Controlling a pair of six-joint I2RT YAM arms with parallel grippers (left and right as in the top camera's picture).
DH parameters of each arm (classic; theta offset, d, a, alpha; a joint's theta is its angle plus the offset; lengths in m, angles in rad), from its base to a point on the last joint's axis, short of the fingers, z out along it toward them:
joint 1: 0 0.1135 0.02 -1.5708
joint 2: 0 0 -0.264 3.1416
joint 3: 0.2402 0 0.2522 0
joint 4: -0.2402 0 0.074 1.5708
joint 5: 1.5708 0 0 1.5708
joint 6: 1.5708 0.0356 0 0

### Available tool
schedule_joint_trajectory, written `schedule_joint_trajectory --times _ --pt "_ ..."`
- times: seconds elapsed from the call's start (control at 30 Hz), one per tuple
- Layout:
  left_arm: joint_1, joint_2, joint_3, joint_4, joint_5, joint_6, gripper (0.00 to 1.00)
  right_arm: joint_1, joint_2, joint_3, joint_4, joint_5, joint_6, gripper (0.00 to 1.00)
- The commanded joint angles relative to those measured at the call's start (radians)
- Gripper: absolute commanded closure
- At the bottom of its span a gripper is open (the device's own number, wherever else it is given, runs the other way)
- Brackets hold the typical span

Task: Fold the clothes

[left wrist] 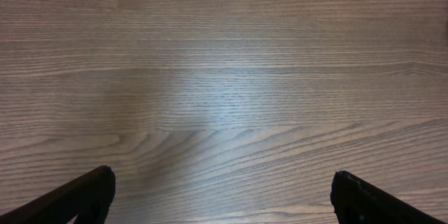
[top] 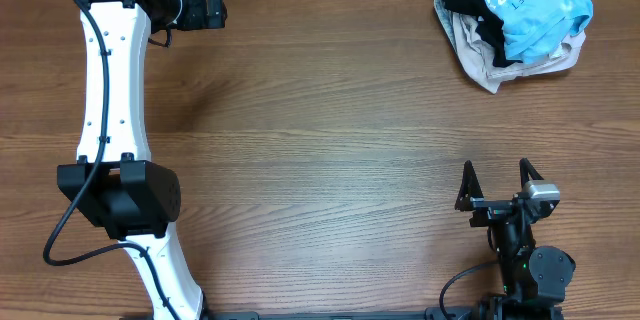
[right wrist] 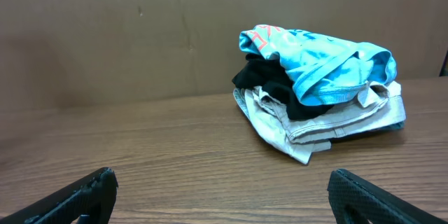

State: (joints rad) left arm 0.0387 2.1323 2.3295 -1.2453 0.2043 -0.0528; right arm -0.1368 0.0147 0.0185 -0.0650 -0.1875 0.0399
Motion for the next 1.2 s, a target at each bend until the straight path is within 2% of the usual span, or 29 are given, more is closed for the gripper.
schedule_joint_trajectory --times 0.0,0.4,0.5,0.63,0.73,1.0,1.17 --pt "-0.013 -0.014 -0.005 0.0 -0.005 -0.014 0.0 0.005 -0.012 -0.011 0.003 -0.009 -0.007 0.0" --pt "-0.146 -0.159 -0.034 0.002 -0.005 -0.014 0.0 0.005 -0.012 -0.011 0.003 -0.009 -0.007 0.0" --pt "-0.19 -0.244 -0.169 0.029 -0.005 -0.014 0.0 0.005 -0.012 -0.011 0.003 -0.009 -0.007 0.0" --pt "-0.241 -0.371 -0.452 0.101 -0.005 -0.014 0.0 0.005 -0.012 -0.011 0.003 -0.009 -0.007 0.0" --pt "-0.27 -0.451 -0.622 0.079 -0.005 -0.014 0.0 0.005 -0.012 -0.011 0.003 -0.009 -0.007 0.0" --pt "-0.268 -0.624 -0.874 0.068 -0.009 -0.011 0.0 0.005 -0.012 -0.011 0.003 -0.009 -0.007 0.0" --pt "-0.253 -0.787 -1.019 0.075 -0.166 -0.003 0.0 0.005 -0.012 -0.011 0.003 -0.009 -0.007 0.0"
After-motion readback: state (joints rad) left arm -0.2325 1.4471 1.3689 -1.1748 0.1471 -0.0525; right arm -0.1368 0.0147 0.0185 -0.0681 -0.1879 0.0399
